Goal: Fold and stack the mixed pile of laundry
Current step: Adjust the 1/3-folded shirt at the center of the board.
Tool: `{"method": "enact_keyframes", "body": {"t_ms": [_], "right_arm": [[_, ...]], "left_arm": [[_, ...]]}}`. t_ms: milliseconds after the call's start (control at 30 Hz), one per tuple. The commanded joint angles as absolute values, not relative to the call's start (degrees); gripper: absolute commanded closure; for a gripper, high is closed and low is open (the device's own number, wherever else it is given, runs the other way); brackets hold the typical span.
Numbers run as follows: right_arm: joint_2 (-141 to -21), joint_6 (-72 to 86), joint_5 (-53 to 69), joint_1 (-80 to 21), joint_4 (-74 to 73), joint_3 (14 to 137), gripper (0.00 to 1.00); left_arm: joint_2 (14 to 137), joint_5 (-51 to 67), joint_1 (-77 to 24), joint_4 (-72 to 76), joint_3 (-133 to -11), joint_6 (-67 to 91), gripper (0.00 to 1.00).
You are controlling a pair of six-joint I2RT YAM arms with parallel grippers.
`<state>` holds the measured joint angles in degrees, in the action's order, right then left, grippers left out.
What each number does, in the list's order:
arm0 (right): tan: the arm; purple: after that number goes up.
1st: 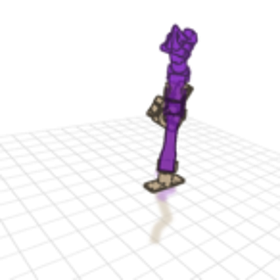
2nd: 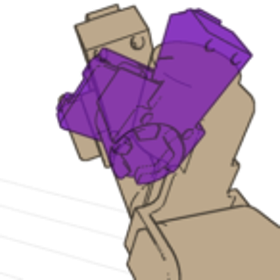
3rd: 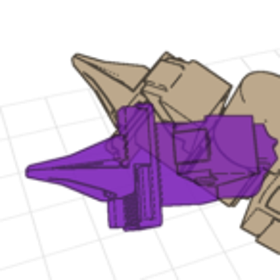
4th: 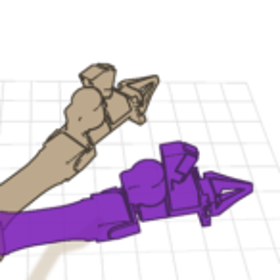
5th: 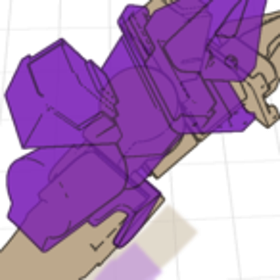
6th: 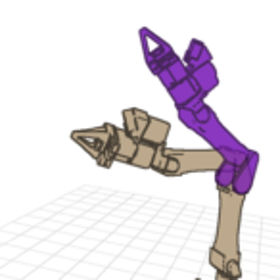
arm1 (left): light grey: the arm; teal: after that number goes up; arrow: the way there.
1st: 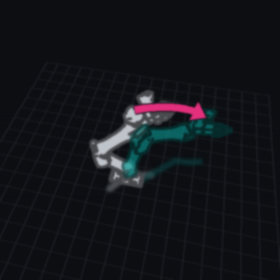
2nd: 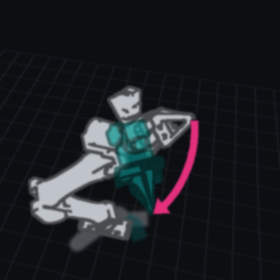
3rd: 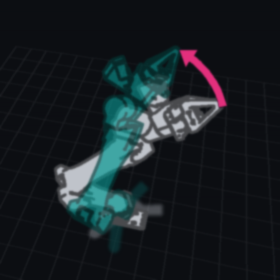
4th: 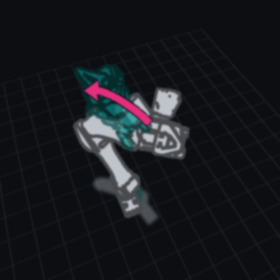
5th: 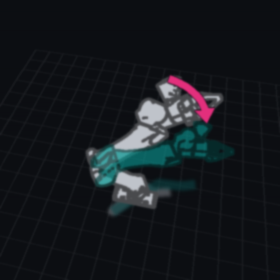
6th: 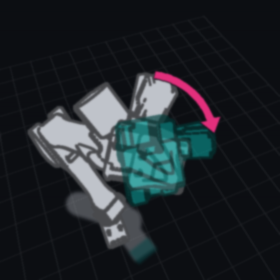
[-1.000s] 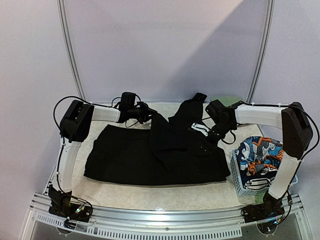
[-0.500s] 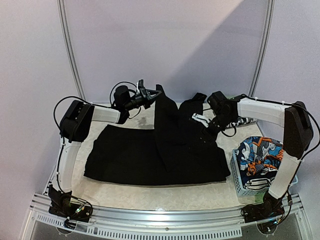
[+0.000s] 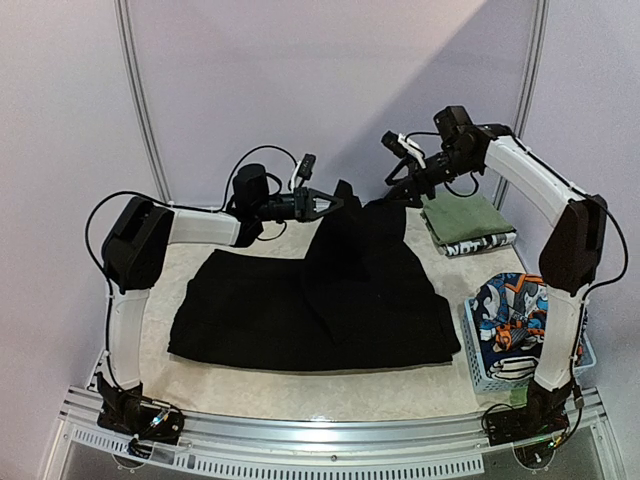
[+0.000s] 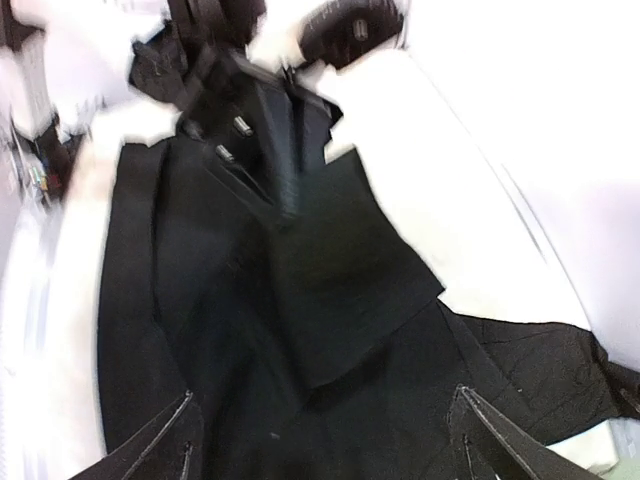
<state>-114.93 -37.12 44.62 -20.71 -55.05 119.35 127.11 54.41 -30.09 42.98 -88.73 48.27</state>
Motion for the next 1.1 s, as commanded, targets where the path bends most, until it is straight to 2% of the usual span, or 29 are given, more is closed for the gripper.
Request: {"method": "enact_keyframes", "body": {"t_ms": [0,133,300,433,667,800,1067], "right_arm": [[-118.7,-53.8,37.4,-25.4,-62.4,120.6,0.15],[-118.2,-61.3,32.8,-27.4,-60.3,117.9,0.16],[-119.1,-61.3,32.0,-27.2,-58.9,117.7,0.16],[-121.9,-57.0,35.6,-26.4,-57.5,119.1,0.15],[-129.1,-51.5,42.1,-25.9,-58.9,124.9,0.14],[-131.3,-51.0,48.7,-25.5,-62.8,126.6,0.17],[-130.4,-56.7,53.6,-25.6,-71.2,126.6,0.34]], "left_arm": [[125.5,61.7,-31.5,44.4,-87.1,41.8,0.92],[124.3,63.1,-32.0,40.4,-86.1,37.8,0.92],[119.8,61.0,-32.8,20.8,-85.2,20.2,0.92],[117.0,58.0,-33.7,3.8,-87.0,7.7,0.92],[113.9,55.3,-35.0,-10.7,-88.6,-4.6,0.92],[113.2,52.1,-35.2,-11.7,-88.3,-6.3,0.92],[111.2,43.8,-35.2,-6.4,-85.3,-5.9,0.91]]}}
